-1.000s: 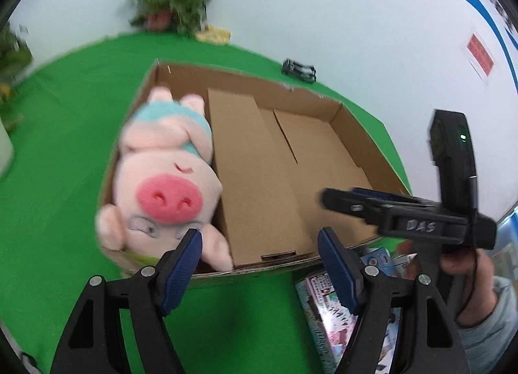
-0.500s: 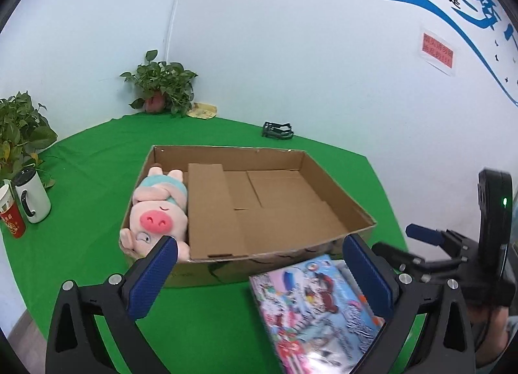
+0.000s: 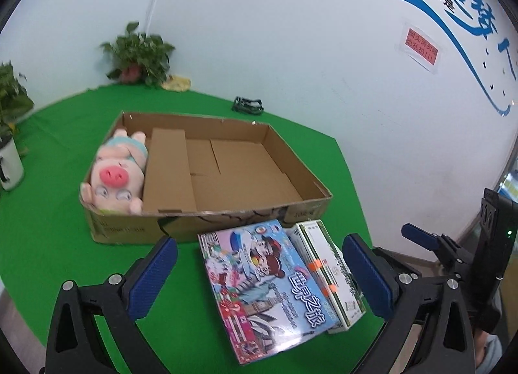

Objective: Organize objects
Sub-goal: 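Move the left tool to the colourful board-game box, then grasp the board-game box with the left tool and lift it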

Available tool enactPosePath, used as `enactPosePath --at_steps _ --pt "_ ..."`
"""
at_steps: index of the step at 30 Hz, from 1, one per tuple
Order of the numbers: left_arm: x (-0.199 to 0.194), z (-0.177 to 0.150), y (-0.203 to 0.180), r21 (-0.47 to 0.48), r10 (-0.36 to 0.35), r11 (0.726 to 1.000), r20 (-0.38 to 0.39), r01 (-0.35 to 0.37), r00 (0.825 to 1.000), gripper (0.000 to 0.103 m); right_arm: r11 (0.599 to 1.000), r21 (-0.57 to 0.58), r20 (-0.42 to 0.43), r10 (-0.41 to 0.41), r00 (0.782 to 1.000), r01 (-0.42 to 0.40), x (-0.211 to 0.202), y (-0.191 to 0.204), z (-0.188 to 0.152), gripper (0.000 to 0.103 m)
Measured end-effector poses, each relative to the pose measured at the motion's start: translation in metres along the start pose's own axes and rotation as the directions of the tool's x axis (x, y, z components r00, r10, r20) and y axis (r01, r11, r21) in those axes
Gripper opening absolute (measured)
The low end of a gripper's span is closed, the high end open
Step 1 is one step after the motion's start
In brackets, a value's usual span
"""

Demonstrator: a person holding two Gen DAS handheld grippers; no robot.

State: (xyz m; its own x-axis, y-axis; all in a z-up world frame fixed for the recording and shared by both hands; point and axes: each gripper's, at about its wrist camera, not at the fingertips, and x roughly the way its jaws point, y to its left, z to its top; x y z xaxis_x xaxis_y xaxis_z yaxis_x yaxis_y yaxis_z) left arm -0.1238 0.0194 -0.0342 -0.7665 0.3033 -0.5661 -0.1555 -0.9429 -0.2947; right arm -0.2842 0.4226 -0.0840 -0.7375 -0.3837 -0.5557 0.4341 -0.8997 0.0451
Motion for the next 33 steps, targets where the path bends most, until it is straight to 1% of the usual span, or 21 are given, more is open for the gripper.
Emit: enactPosePath --at_steps 3,4,6,8,10,12,14,16,17,19,21,22,24,26,27,28,29,31,33 --pt "0.008 -0.005 0.009 -0.017 -0.019 1.0 -0.021 0.019 1.0 0.102 1.0 -0.01 -0.018 0.022 1.0 -0.022 0.007 0.001 -0.002 0.102" --pt "0.009 -0.006 0.012 -0.022 -0.025 0.999 -0.023 0.024 0.999 0.103 0.999 -0.003 -0.03 0.054 0.998 -0.054 0.009 0.001 -0.003 0.102" --pt "0.014 -0.009 0.019 -0.033 -0.041 0.999 -0.033 0.039 0.999 0.103 0.99 0.006 -0.051 0.144 0.988 -0.144 0.015 0.002 -0.005 0.102" --pt "0.022 -0.014 0.029 -0.046 -0.064 0.997 -0.063 0.062 0.996 0.103 0.978 -0.028 -0.079 0.202 0.976 -0.205 0.02 0.008 -0.012 0.102" --pt "0.032 -0.02 0.04 -0.076 -0.104 0.992 -0.106 0.096 0.989 0.103 0.96 -0.05 -0.116 0.27 0.956 -0.277 0.025 0.014 -0.021 0.102" --pt "0.045 -0.029 0.056 -0.141 -0.143 0.982 -0.149 0.123 0.978 0.102 0.94 -0.03 -0.152 0.333 0.931 -0.341 0.034 0.018 -0.027 0.102" --pt "0.059 -0.037 0.069 -0.201 -0.133 0.975 -0.195 0.093 0.972 0.101 0.93 -0.009 -0.198 0.359 0.912 -0.368 0.045 0.022 -0.03 0.102" --pt "0.069 -0.043 0.077 -0.235 -0.142 0.968 -0.225 0.088 0.964 0.1 0.925 0.0 -0.231 0.37 0.9 -0.38 0.054 0.026 -0.034 0.102" --pt "0.074 -0.047 0.08 -0.251 -0.162 0.963 -0.238 0.1 0.958 0.1 0.924 0.005 -0.253 0.371 0.893 -0.382 0.058 0.029 -0.036 0.102" --pt "0.083 -0.053 0.085 -0.287 -0.212 0.948 -0.255 0.135 0.943 0.1 0.915 0.005 -0.301 0.387 0.872 -0.404 0.066 0.035 -0.04 0.102" --pt "0.095 -0.059 0.088 -0.305 -0.244 0.94 -0.281 0.154 0.928 0.095 0.913 -0.006 -0.344 0.38 0.859 -0.407 0.073 0.043 -0.045 0.102" --pt "0.101 -0.062 0.088 -0.307 -0.254 0.938 -0.291 0.161 0.923 0.091 0.92 -0.014 -0.361 0.361 0.86 -0.392 0.076 0.045 -0.047 0.102" --pt "0.107 -0.065 0.088 -0.306 -0.265 0.937 -0.301 0.171 0.916 0.09 0.939 -0.028 -0.391 0.305 0.868 -0.343 0.082 0.049 -0.048 0.101" --pt "0.112 -0.067 0.089 -0.317 -0.291 0.929 -0.304 0.192 0.907 0.09 0.947 -0.028 -0.424 0.278 0.862 -0.319 0.088 0.051 -0.05 0.101" --pt "0.115 -0.068 0.088 -0.319 -0.3 0.927 -0.307 0.2 0.903 0.087 0.954 -0.047 -0.446 0.246 0.861 -0.297 0.091 0.054 -0.051 0.101" --pt "0.117 -0.068 0.088 -0.315 -0.307 0.926 -0.311 0.207 0.899 0.082 0.956 -0.064 -0.464 0.225 0.857 -0.285 0.094 0.056 -0.053 0.101" --pt "0.12 -0.069 0.087 -0.311 -0.307 0.927 -0.317 0.208 0.897 0.079 0.957 -0.075 -0.468 0.215 0.857 -0.281 0.095 0.057 -0.053 0.102" --pt "0.122 -0.069 0.086 -0.306 -0.307 0.929 -0.32 0.209 0.896 0.074 0.955 -0.053 -0.464 0.236 0.854 -0.293 0.096 0.058 -0.052 0.102" --pt "0.124 -0.07 0.086 -0.304 -0.314 0.928 -0.32 0.217 0.894 0.071 0.953 -0.038 -0.46 0.249 0.852 -0.3 0.096 0.058 -0.051 0.102"
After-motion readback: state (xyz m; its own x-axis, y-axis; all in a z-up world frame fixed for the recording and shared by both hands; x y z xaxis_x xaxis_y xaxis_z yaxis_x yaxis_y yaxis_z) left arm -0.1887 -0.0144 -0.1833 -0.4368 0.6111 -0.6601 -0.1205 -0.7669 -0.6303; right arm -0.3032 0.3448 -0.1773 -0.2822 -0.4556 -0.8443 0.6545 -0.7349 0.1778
